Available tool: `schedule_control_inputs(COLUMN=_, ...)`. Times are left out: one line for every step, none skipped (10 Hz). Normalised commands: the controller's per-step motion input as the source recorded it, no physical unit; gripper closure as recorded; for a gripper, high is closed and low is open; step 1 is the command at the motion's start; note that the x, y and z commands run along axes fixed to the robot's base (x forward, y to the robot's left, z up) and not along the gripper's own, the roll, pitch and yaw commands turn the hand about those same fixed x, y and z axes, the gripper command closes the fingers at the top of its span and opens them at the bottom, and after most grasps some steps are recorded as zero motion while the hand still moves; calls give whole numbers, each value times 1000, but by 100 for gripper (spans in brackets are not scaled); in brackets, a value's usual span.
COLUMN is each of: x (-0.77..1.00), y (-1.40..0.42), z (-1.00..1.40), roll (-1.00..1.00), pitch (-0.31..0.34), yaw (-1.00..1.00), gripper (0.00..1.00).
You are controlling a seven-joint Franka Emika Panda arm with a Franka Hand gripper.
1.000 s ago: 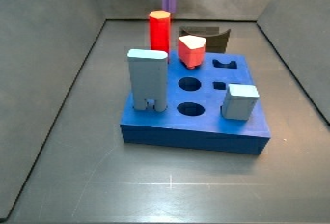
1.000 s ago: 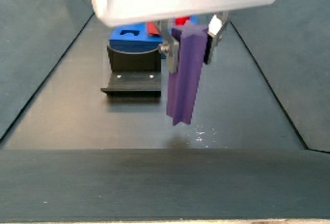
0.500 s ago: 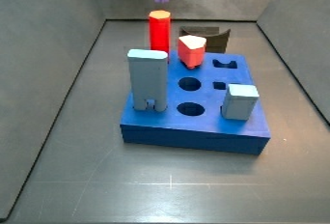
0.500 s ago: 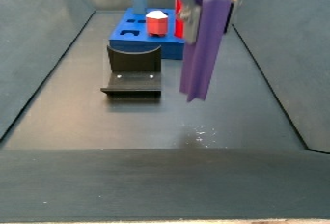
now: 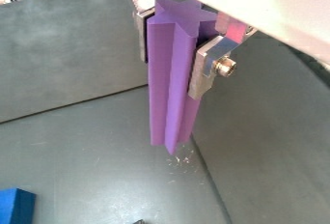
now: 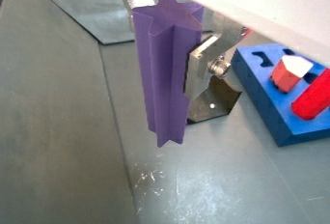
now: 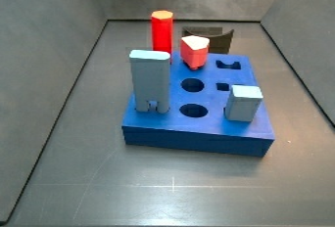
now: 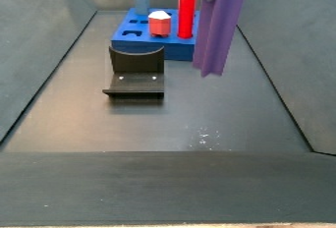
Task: Pick up the star object. Move up. Move to above the board. Insert the star object.
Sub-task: Move to above the board.
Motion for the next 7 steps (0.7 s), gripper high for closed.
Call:
schedule_control_inputs(x=-13, y=-17, z=420, roll=69, pitch=81, yaw=29, gripper=100)
schedule_control_inputs(x=5, y=-8, z=254, roll=69, pitch=107, yaw=29, gripper=100)
schedule_control_inputs(x=41, y=-1000, z=145, roll=123, pitch=141, yaw=-1000, gripper=100)
schedule_control_inputs(x=41, y=-1000, z=126, roll=135, pitch=130, yaw=-1000, gripper=100)
schedule_control_inputs(x=34, y=-1000, z=132, roll=140, pitch=111, yaw=-1000, gripper=100)
schedule_control_inputs(x=31, y=-1000, z=134, roll=106, pitch=89, yaw=-1000, gripper=100)
schedule_control_inputs(x=31, y=-1000, z=133, roll=109, pitch=95, yaw=-1000, gripper=100)
